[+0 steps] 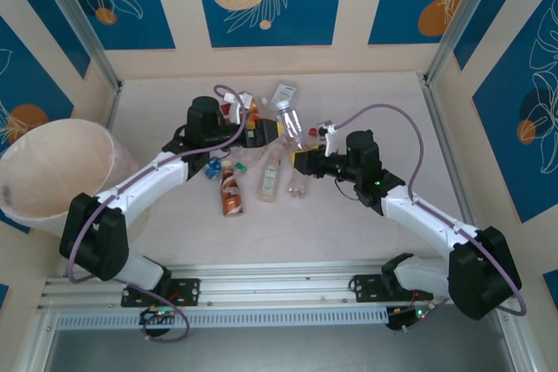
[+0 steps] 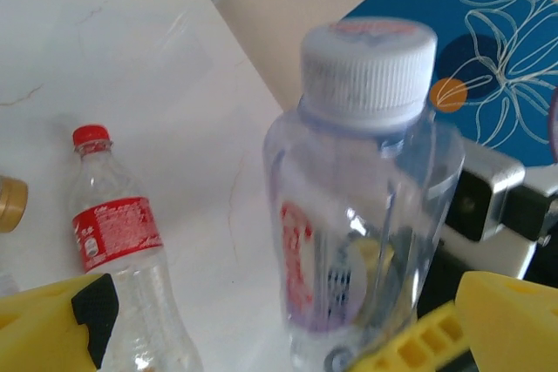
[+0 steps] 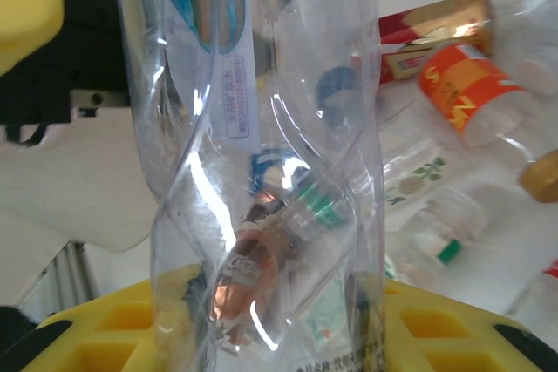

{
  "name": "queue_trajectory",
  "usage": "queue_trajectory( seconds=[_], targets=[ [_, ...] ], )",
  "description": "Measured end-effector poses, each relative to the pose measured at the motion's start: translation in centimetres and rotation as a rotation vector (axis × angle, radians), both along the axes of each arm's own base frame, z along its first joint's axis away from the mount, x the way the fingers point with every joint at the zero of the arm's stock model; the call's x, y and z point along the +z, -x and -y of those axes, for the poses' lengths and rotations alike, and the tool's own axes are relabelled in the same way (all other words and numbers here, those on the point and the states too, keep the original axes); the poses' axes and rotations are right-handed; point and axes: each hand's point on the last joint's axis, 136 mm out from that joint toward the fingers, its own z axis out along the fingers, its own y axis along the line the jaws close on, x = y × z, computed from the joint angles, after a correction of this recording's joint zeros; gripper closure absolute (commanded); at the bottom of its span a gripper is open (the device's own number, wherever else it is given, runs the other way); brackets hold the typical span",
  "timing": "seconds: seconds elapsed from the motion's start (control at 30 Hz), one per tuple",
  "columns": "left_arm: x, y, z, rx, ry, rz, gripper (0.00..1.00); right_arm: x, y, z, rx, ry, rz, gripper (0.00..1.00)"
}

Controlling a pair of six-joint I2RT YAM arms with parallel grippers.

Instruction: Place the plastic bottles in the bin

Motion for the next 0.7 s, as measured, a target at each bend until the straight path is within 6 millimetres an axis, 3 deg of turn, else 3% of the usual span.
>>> queue_trajectory(
  seconds=[0.2,0.37,0.43,0.6,0.7],
  targets=[
    [2.5,-0.6,0.4,0.007,0.083,0.062,0.02,0.5,1.0,-2.1,0.101,-0.029,-0.005,0.6],
    [2.3,-0.9,0.9,0.001,0.103,0.053,0.29,1.1,1.8,-3.4,0.158,-0.052,-0.006,0.58],
    [2.4,-0.9,1.0,-0.004,0.11,0.052,0.29,1.0,1.8,-3.6,0.159,-0.052,-0.013,0.58],
    [2.8,-0.8,1.1,-0.012,0.123,0.055,0.42,1.3,1.8,-3.8,0.167,-0.054,-0.021,0.53],
    [3.0,-0.7,1.1,-0.018,0.131,0.058,0.49,1.5,1.8,-3.9,0.173,-0.05,-0.029,0.43]
  ],
)
